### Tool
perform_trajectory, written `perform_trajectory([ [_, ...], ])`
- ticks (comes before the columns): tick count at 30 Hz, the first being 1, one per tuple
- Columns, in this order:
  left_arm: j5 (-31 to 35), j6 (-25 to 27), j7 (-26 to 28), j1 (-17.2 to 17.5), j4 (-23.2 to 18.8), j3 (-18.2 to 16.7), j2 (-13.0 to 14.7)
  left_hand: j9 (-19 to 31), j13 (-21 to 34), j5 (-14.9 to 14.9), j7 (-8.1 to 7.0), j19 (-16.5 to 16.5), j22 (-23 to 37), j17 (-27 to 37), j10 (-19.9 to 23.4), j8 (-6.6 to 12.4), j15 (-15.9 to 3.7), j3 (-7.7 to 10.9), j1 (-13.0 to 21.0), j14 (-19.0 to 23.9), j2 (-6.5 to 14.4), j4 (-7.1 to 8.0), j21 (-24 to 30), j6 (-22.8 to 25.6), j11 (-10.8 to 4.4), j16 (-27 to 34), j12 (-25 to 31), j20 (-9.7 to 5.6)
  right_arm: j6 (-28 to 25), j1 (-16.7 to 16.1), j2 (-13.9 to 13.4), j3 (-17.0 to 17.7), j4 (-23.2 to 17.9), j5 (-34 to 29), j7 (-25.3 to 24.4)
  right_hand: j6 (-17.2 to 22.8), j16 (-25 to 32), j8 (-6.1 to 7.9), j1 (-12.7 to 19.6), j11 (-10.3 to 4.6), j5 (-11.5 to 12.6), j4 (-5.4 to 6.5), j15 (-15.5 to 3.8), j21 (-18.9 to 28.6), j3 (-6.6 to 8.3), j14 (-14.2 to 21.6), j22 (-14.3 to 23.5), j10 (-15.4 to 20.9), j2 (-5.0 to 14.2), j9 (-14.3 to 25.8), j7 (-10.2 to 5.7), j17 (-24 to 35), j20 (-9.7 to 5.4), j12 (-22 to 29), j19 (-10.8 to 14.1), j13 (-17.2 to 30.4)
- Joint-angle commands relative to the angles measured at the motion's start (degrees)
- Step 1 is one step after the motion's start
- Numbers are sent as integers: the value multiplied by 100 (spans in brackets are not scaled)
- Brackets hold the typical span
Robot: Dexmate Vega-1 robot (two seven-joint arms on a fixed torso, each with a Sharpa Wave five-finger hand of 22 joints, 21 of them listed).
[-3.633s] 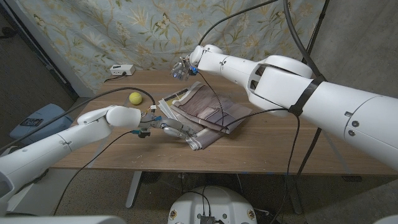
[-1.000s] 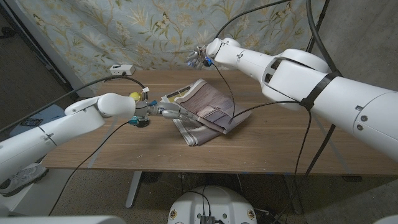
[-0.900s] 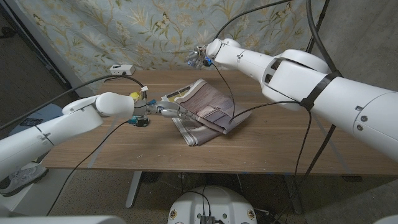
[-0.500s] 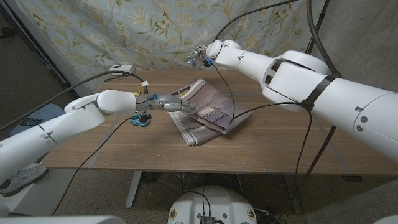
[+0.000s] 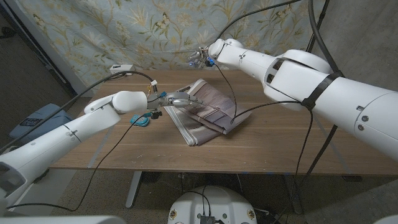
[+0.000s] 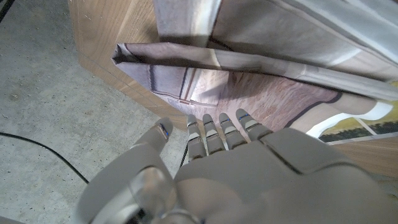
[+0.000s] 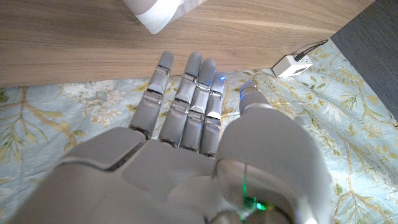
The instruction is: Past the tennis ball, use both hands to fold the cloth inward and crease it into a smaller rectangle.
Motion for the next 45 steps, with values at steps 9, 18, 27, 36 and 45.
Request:
perform_trajectory([
  [9, 138, -355, -345, -483, 882, 487, -514, 7, 10, -8, 6, 7, 16, 16, -16, -16, 32, 10, -46, -6, -6, 27, -20, -27, -5, 13, 2, 23, -39, 1, -108, 77, 0, -10, 99, -1, -12, -33, -89, -42, -11, -29, -51, -15, 13, -22, 30, -20, 16, 5, -52, 38, -59, -19, -1, -5],
  [18, 24, -49, -558, -352, 594, 474, -266, 7, 11, -10, -3, 5, 17, 15, -18, -15, 29, 7, -55, 1, -12, 25, -26, -30, -8, 12, -2, 29, -218, 30, -215, 201, -53, -16, 537, -17, -33, -58, -142, -47, -14, -13, -64, -10, 12, -51, 31, -65, 37, 7, -70, 38, -80, -41, -2, -15],
  [27, 88, 130, -914, -339, 403, 519, 27, 7, 11, -14, -11, 3, 17, 17, -13, -16, 29, 3, -72, 4, -21, 33, -31, -34, -11, 11, -2, 30, -71, 55, -94, 353, 353, -36, 621, -26, -106, -90, -200, -47, -17, -6, -6, -10, 9, -182, 33, -151, 37, -2, -85, 20, -94, -97, -19, -52],
  [36, 209, 321, -1125, -296, 182, 491, 290, 7, 12, -15, -16, 8, 17, 19, -6, -14, 14, 6, -91, 14, -22, 46, -33, -32, -13, 12, -2, 28, -323, 105, -184, 511, 299, -118, 1257, -56, -187, -141, -253, -29, -15, -5, 25, -16, 22, -243, 35, -237, 43, -20, -111, -59, -105, -162, -53, -104],
  [45, 489, 82, -1042, -259, 358, 596, 215, 7, 12, -15, -44, 39, 17, 10, -3, -16, -3, 12, -88, 25, -34, 27, -27, -42, -28, 7, -3, 40, -1155, -594, -1148, 854, -1807, -180, 1166, -47, -210, -167, -325, -72, -18, 19, 29, -16, 17, -281, 36, -258, 58, -36, -158, -74, -152, -180, -78, -121],
])
